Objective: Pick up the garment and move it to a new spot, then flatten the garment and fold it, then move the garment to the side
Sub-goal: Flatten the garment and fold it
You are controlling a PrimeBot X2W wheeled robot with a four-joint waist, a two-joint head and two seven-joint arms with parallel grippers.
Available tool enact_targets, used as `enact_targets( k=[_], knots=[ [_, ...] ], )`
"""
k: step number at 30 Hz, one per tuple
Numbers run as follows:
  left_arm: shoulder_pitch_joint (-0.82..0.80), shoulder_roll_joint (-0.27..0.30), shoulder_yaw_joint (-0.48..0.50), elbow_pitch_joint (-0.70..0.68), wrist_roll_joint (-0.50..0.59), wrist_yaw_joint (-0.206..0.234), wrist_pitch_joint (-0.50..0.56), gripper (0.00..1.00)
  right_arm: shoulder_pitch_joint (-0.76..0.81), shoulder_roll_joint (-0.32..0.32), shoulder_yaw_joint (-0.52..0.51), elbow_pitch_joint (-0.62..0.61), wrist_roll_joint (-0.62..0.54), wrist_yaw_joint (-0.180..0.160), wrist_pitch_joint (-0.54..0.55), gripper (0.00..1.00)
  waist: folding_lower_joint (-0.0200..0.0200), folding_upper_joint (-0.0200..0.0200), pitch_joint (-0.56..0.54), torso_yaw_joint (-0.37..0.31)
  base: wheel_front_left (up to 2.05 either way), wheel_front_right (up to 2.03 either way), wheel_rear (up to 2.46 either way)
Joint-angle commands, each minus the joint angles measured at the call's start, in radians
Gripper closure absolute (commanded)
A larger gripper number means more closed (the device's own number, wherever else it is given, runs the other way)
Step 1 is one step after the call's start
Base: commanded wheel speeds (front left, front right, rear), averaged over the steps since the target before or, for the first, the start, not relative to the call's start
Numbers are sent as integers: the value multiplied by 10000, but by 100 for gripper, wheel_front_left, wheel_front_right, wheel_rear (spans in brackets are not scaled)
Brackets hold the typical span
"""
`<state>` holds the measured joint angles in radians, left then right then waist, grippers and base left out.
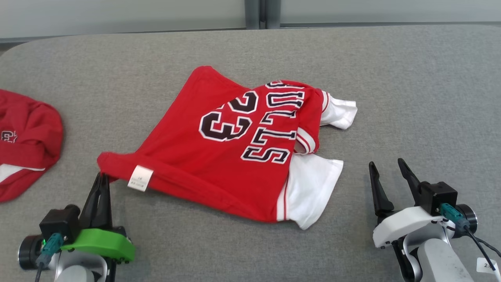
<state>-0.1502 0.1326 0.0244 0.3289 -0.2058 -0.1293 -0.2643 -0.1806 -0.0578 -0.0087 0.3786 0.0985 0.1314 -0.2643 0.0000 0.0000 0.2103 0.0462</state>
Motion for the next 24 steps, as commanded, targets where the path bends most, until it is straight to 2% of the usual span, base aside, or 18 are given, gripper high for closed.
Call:
enact_targets(
  k=[1,6,12,24],
  knots=[
    [113,-38,284,447,46,-6,-1,0,-76,-13,34,50,29,-14,-4,0,0,0,-125,419,0,0,0],
    [342,-266,890,1380,378,247,-1,0,-93,-12,197,129,62,-14,-4,0,0,0,-169,343,0,0,0],
    [653,-591,1029,1203,565,202,-1,0,-223,-86,369,115,135,-14,-4,0,0,0,-320,422,0,0,0],
    [98,-812,-609,249,442,1,1,0,-1996,-395,1019,814,676,-14,-3,0,0,0,32,1792,0,0,0]
  ],
)
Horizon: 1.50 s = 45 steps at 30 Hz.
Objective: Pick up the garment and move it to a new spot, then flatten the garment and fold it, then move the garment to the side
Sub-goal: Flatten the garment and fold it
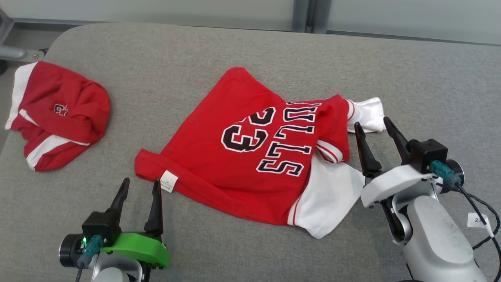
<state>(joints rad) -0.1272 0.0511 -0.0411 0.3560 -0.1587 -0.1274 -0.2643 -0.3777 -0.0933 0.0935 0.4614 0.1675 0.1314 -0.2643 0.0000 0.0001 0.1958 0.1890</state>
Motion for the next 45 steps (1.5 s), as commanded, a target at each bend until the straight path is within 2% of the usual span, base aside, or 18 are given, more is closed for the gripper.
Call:
enact_targets(
  k=[1,4,10,11,12,13,21,27,32,33,34,36,40,45],
  knots=[
    [-138,6,-54,-82,-82,-23,-1,0,-198,-35,18,71,128,-14,-3,0,0,-1,212,489,0,0,0],
    [-44,6,-218,-159,-190,-32,-1,0,-594,-21,74,428,497,-14,-3,0,0,-1,274,798,0,0,0],
    [119,3,-410,-158,-350,-41,1,0,-1405,-127,450,2026,1073,-14,206,0,0,-1,407,1307,0,0,0],
    [116,3,-437,-169,-381,-39,1,0,-1530,-194,521,2240,1183,-14,278,24,0,-1,449,1374,0,0,0],
    [85,0,-494,-202,-422,-40,1,0,-1672,-302,621,2420,1240,-14,308,66,0,-1,497,1448,0,0,0],
    [64,0,-535,-220,-485,-40,1,0,-1816,-398,716,2573,1320,-14,311,100,0,-1,536,1516,0,0,0],
    [-166,0,-1102,-370,-983,-33,1,0,-3459,-1397,907,3099,1108,-14,137,100,0,-1,948,2166,0,0,0],
    [-365,-2,-1817,-423,-1359,11,1,0,-5621,-2264,888,3484,-1,-14,75,100,0,-1,1284,2953,0,0,0],
    [-414,1,-2283,-392,-1558,78,-1,0,-6904,-2534,429,4203,-1068,-14,159,100,0,-1,1404,3465,0,0,0],
    [-400,1,-2372,-383,-1592,111,-1,0,-7080,-2498,340,4476,-1253,-14,318,60,0,-1,1411,3545,0,0,0],
    [-361,0,-2421,-364,-1653,156,-1,0,-7193,-2446,268,4826,-1472,-14,618,0,0,-1,1404,3581,0,0,0],
    [-263,-1,-2478,-358,-1715,233,-1,0,-7376,-2327,169,5247,-1677,-14,834,0,0,-1,1372,3558,0,0,0],
    [-98,-2,-2403,-276,-1723,265,1,0,-6837,-2151,-246,5749,-1685,-16,410,0,0,-1,1226,3188,0,0,0],
    [-67,5,-2177,-352,-1449,230,-1,0,-5522,-1928,-601,5564,-1210,-14,26,0,0,-1,975,2435,0,0,0]
  ],
)
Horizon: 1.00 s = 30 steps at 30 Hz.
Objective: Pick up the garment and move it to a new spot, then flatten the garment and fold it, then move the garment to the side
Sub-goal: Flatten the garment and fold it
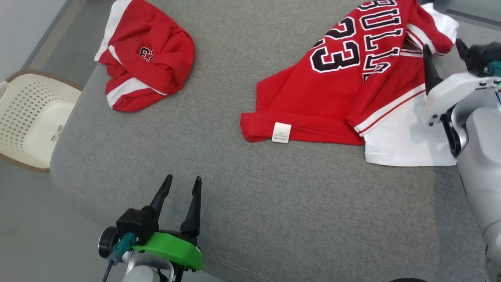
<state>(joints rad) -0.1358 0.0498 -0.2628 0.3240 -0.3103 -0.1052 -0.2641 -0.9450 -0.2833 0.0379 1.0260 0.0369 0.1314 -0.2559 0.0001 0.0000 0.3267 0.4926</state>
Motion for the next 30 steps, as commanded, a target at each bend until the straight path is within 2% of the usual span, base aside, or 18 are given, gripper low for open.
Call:
enact_targets(
  k=[1,9,14,21,25,26,27,28,29,30],
  knots=[
    [8,16,86,-51,128,-9,-3,0,504,-9,-83,-165,211,-14,-85,0,-1,0,-364,-759,0,0,0],
    [-204,19,272,-40,385,-129,-1,0,3237,306,217,-1565,1222,-14,-95,0,-1,0,-496,-1574,0,0,0],
    [-143,20,195,-28,355,-163,-1,0,4311,519,477,-2044,1661,-14,-88,0,-1,0,-566,-1585,0,0,0],
    [155,18,298,6,449,-189,-1,0,4837,598,617,-2592,1952,-13,-75,0,-1,0,-724,-1376,0,0,0],
    [307,17,402,65,482,-210,-2,0,5107,515,932,-2103,1698,-13,-70,0,-1,0,-864,-1296,0,0,0],
    [325,17,425,80,486,-214,-2,0,5092,502,999,-1936,1660,-14,-62,15,-1,0,-884,-1300,0,0,0],
    [338,17,446,98,484,-215,-2,0,5060,485,1046,-1798,1622,-13,-62,65,-1,0,-904,-1309,0,0,0],
    [338,17,446,98,484,-215,-2,0,5060,485,1046,-1798,1622,-13,-62,65,-1,0,-904,-1309,0,0,0],
    [341,17,477,88,462,-219,-1,0,5037,472,1086,-1688,1602,-14,-61,100,-1,0,-918,-1323,0,0,0],
    [336,17,503,56,409,-224,-1,0,5016,455,1095,-1639,1606,-14,-61,100,-1,0,-928,-1345,0,0,0]
  ],
)
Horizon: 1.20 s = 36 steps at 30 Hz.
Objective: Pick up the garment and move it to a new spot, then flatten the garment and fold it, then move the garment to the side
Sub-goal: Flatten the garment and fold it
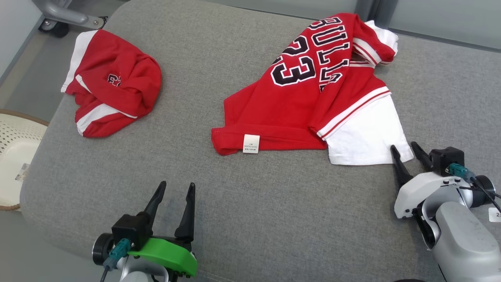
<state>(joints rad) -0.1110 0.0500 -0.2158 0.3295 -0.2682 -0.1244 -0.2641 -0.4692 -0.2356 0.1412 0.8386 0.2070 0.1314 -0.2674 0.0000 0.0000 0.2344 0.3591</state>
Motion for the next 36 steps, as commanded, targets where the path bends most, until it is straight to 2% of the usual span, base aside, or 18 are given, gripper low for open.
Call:
enact_targets(
  k=[1,8,16,21,27,28,29,36],
  knots=[
    [84,15,45,-36,-24,-38,-1,0,247,-51,-4,253,-58,-14,54,100,0,0,-20,-48,0,0,0],
    [189,15,242,-17,173,-55,-1,0,650,-231,-961,-363,-122,-19,42,100,0,0,-172,-659,0,0,0],
    [396,16,392,13,345,-73,-2,0,2466,-129,-2292,-1402,47,-19,41,100,0,0,-742,-1887,0,0,0],
    [488,18,451,36,333,-75,-2,0,3471,-148,-2685,-1691,-70,-19,41,100,0,0,-989,-2535,0,0,0],
    [573,19,514,48,293,-76,-1,0,4109,-135,-3164,-1899,-24,-19,41,100,0,0,-1139,-2935,0,0,0],
    [586,19,545,58,289,-76,-1,0,4127,-87,-3302,-1941,7,-19,40,22,0,0,-1160,-2982,0,0,0],
    [595,19,576,65,284,-76,-1,0,4134,-52,-3404,-2017,-1,-19,38,0,0,0,-1171,-3020,0,0,0],
    [55,19,935,-226,-85,-77,-2,0,3925,251,-3787,-3054,-301,-14,29,0,0,0,-1042,-3168,0,0,0]
  ],
)
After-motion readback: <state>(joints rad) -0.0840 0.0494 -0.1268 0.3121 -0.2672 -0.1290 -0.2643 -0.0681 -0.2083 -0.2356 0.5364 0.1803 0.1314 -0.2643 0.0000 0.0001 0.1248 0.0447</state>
